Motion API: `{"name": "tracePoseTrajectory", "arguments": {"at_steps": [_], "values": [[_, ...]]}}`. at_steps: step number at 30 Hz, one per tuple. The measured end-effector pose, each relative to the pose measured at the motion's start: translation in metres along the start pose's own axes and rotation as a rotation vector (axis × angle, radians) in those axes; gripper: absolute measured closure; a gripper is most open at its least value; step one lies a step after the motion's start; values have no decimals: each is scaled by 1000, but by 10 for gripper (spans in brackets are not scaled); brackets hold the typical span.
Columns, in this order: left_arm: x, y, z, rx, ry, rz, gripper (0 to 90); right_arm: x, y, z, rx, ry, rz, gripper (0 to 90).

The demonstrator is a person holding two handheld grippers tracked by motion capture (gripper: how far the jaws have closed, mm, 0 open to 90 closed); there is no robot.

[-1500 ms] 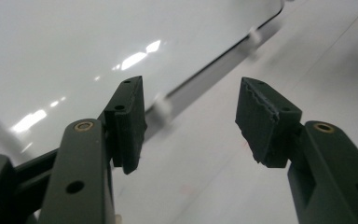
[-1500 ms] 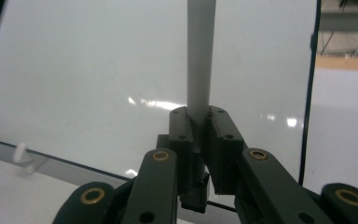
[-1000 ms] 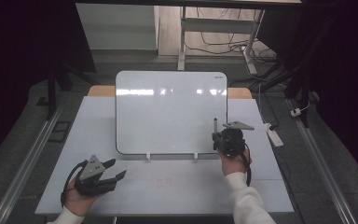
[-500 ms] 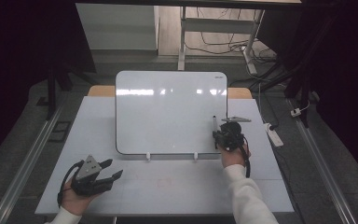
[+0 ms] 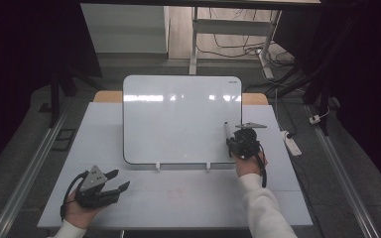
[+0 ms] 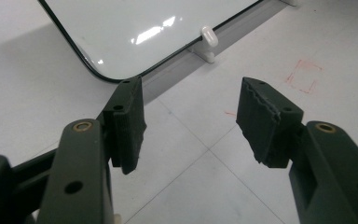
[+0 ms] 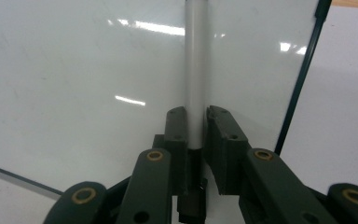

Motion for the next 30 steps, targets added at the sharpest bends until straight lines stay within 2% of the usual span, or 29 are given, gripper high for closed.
{"name": "tracePoseTrajectory", "arguments": {"at_steps": [3, 5, 10, 15, 20, 22, 25, 30], "values": [[0, 0, 0, 1, 1, -1, 416, 0, 0, 0, 1, -3, 0, 765], [0, 1, 0, 2, 0, -1, 415, 0, 0, 0, 2, -6, 0, 725], [1, 2, 1, 8, -3, -6, 414, 4, 4, 1, 36, -25, -23, 659], [1, 4, 3, 17, -1, 2, 412, 12, 10, 4, 104, -58, -87, 550], [0, 6, 5, 39, 2, 12, 383, 24, 15, 11, 185, -109, -203, 432], [-1, 6, 5, 52, 6, 18, 360, 29, 17, 15, 225, -128, -236, 391], [-3, 7, 6, 66, 17, 40, 323, 37, 17, 23, 268, -163, -297, 368], [-5, 6, 7, 82, 20, 71, 296, 52, 14, 43, 331, -209, -350, 361]]}}
Point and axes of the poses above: each handheld gripper's, and its own axes: x roughly backward along the jaws, z roughly out of its underside, y roughly to its left, the point moved 3 cm from there along -x, roughly forward along the jaws, and after that the axes turned 9 degrees about -z, right-handed, at the moved point
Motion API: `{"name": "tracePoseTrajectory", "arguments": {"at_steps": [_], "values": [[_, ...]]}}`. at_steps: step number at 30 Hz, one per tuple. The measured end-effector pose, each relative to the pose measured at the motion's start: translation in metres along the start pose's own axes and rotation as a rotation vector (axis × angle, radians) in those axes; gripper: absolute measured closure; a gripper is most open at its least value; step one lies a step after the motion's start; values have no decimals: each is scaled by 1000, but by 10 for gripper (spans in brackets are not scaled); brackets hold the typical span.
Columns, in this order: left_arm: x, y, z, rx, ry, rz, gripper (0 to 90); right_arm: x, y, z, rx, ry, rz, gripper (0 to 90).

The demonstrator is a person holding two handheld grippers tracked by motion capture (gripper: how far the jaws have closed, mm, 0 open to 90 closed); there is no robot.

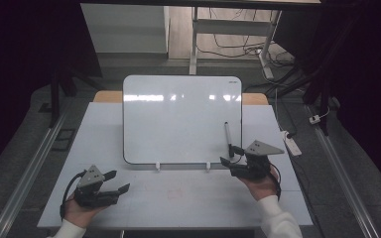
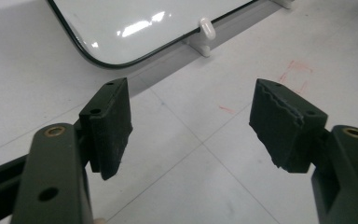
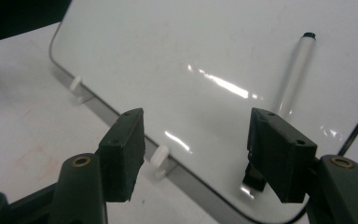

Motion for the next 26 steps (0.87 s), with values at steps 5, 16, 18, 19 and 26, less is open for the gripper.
{"name": "tracePoseTrajectory", "arguments": {"at_steps": [5, 16, 18, 19, 26], "values": [[-1, -1, 0, -3, -5, 11, 286, 23, 4, 24, 39, -26, 2, 363], [-4, -5, -3, -6, -6, 26, 277, 50, -7, 62, 42, -29, 20, 372], [-4, -6, -3, -6, -6, 26, 276, 50, -7, 63, 49, -25, 20, 375], [-4, -6, -3, -7, -5, 27, 276, 50, -8, 63, 49, -26, 20, 376], [-3, -5, -2, -2, -7, 24, 265, 52, -9, 63, 49, -40, 18, 374]]}}
Point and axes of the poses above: each handheld gripper's, and its own axes: x roughly backward along the jaws, z roughly out of its underside, y roughly to its left, the point moved 3 cm from there along -x, roughly forward along the jaws, and after that the axes turned 9 degrees about -z, right-handed, at the moved point
